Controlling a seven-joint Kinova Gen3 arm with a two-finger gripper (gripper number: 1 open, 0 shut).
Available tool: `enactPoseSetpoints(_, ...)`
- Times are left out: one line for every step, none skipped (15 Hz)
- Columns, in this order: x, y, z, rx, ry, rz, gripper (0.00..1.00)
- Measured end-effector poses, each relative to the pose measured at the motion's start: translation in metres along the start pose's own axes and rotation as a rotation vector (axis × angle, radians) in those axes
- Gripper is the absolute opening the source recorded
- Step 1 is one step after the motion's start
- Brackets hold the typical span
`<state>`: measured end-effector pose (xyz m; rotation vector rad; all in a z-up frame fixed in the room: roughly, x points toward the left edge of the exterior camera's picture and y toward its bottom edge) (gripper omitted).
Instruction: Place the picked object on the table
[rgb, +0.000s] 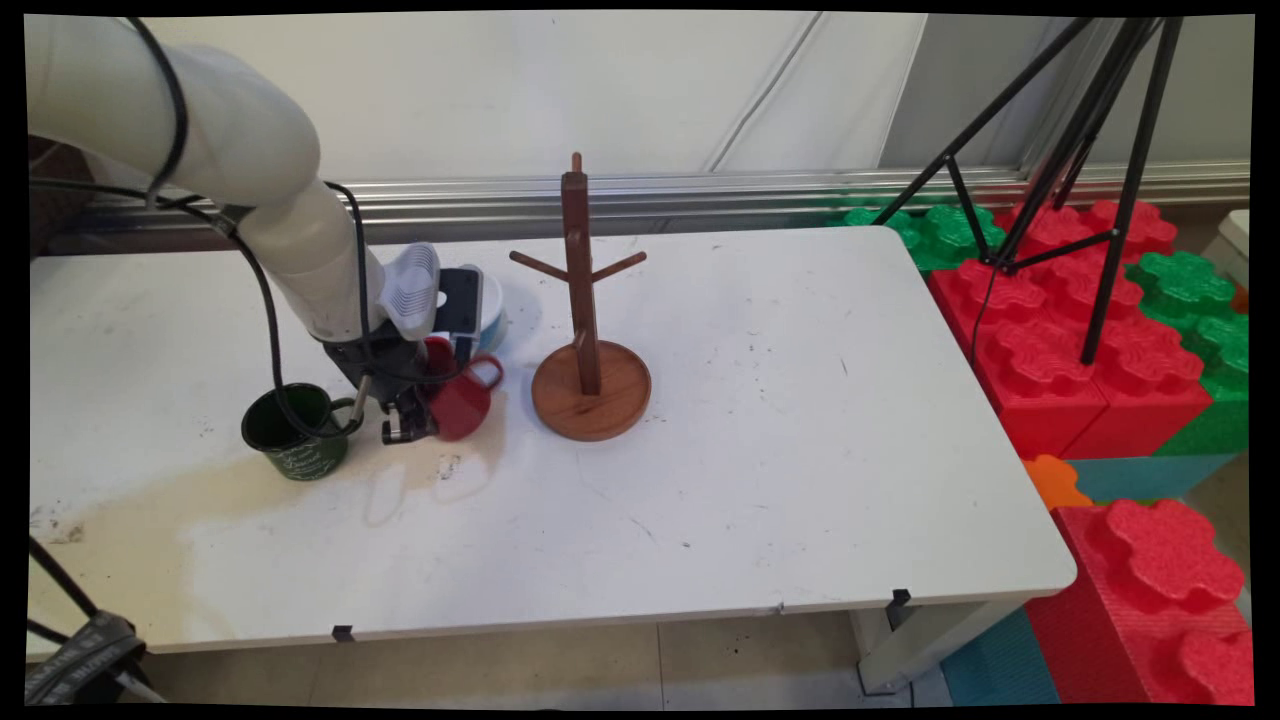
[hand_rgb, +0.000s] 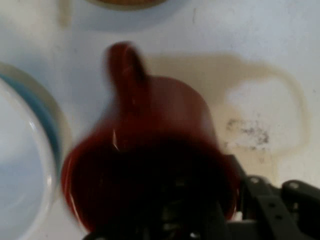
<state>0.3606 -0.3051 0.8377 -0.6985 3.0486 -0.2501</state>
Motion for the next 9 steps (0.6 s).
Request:
enactPoseSetpoints(0.001,0.000,0.001,0.000,-0.002,-0.002,1.00)
enactPoseSetpoints(0.002,0.001,0.003,0.000,-0.003,-0.003,1.00)
enactPoseSetpoints(0.005,0.001,0.005,0.000,-0.004,-0.005,1.00)
enactPoseSetpoints(0.005,0.002,0.006,0.001,-0.004,-0.015,1.00)
enactPoseSetpoints(0.006,0.002,0.007,0.002,-0.003,-0.021,1.00)
enactPoseSetpoints(0.008,0.002,0.008,0.003,-0.001,-0.023,1.00)
enactPoseSetpoints(0.009,0.003,0.010,0.004,0.000,-0.030,1.00)
enactPoseSetpoints(0.009,0.003,0.010,0.005,0.001,-0.035,1.00)
enactPoseSetpoints(0.009,0.003,0.011,0.006,0.002,-0.044,1.00)
